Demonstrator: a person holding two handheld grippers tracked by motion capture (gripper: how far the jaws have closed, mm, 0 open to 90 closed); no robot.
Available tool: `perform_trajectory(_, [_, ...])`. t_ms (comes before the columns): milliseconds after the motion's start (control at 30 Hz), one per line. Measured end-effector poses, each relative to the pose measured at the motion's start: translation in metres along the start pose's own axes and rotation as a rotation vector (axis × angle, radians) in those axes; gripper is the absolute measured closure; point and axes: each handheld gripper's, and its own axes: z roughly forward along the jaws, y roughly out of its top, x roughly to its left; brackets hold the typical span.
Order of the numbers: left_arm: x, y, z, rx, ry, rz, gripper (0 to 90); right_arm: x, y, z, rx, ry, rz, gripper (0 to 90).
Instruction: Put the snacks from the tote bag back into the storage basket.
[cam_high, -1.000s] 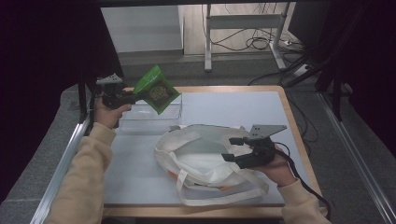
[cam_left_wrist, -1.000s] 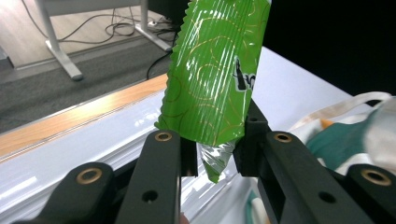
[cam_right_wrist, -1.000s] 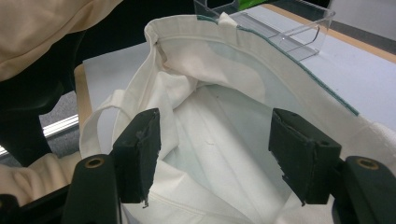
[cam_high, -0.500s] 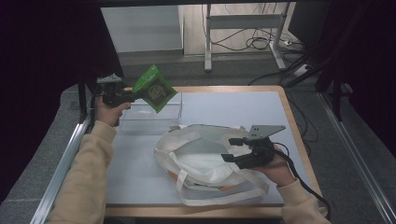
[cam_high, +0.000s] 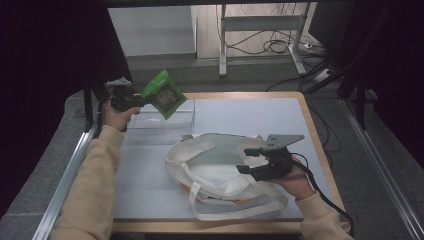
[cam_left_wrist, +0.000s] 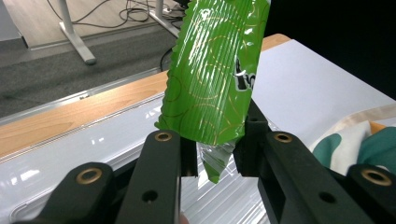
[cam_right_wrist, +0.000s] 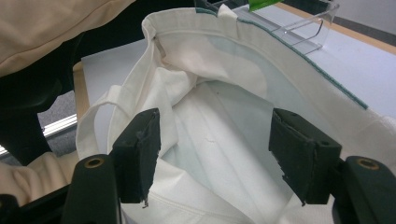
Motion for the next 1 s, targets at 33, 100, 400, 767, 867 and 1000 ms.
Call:
perform_trajectory(33, [0.001, 0.000, 0.002, 0.008, -0.002, 0.004, 75.2, 0.000, 0.000, 0.000, 0.002, -0.001, -0.002, 33.8])
perform_trajectory(100, [0.002, 0.000, 0.006, 0.027, 0.005, 0.016, 75.2, 0.000, 0.000, 0.001, 0.000, 0.003, 0.001, 33.8])
perform_trajectory(400, [0.010, 0.000, 0.021, 0.084, 0.006, 0.014, 75.1, 0.000, -0.001, 0.003, 0.007, 0.007, -0.001, 33.7])
perform_trajectory(767, [0.011, -0.004, 0.040, 0.157, 0.024, 0.054, 75.0, 0.000, -0.002, 0.005, 0.012, 0.012, -0.002, 33.6])
perform_trajectory(867, [0.010, -0.003, 0.046, 0.184, 0.031, 0.070, 74.9, 0.000, -0.002, 0.005, 0.014, 0.013, -0.001, 33.4])
perform_trajectory(1000, [0.011, 0.001, 0.053, 0.212, 0.037, 0.082, 74.9, 0.000, -0.002, 0.006, 0.019, 0.013, -0.002, 33.2])
